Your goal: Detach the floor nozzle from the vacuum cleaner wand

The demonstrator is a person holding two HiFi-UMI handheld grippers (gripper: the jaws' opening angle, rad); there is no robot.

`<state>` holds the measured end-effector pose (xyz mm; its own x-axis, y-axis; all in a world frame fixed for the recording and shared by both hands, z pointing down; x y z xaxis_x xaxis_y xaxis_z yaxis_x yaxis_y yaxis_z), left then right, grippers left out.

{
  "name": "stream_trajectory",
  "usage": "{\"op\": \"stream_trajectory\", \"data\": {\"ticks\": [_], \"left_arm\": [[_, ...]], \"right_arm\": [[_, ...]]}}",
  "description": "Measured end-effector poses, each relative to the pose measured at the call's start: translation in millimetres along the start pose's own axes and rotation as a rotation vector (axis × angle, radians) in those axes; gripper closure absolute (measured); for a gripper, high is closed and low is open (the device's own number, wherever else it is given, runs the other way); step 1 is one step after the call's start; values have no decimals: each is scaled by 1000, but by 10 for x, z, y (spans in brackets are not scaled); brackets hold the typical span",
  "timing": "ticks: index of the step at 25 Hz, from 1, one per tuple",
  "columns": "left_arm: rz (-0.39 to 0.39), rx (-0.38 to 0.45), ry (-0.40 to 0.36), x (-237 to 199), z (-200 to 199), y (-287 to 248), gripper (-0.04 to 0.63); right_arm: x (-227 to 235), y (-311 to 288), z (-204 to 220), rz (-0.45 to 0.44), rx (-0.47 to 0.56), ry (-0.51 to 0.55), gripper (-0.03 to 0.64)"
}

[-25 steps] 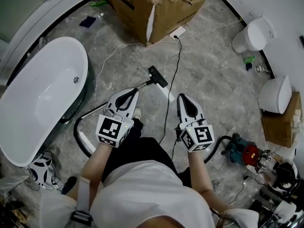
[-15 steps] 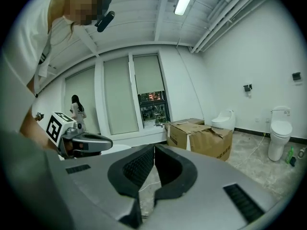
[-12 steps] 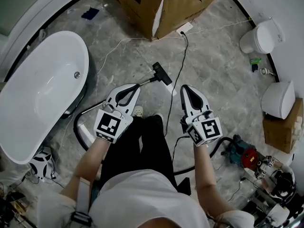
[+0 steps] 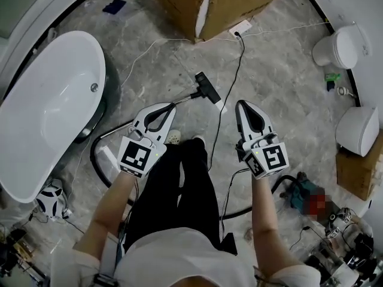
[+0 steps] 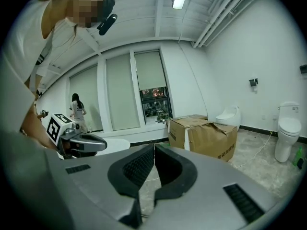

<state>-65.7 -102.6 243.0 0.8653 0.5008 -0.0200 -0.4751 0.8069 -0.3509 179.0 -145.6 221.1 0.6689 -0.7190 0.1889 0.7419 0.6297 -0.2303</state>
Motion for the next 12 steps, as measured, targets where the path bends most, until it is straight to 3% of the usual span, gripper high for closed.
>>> {"op": "stream_trajectory", "data": {"ticks": [12], "left_arm": [[-17, -4, 13, -98, 1079, -734, 584]], "right_arm": [[629, -356, 1033, -12, 14, 12, 600]]}}
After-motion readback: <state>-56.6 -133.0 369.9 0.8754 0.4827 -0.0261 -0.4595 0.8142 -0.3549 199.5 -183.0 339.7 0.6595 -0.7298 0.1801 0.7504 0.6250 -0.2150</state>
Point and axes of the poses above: the fingertips, and each gripper's own axes: y backward along the fingers, x to its right, z out of its underside, the point moved 7 cm from there along y, backward along the fingers, and after that the axes turned 7 degrees about -z, right-handed, at the moved point
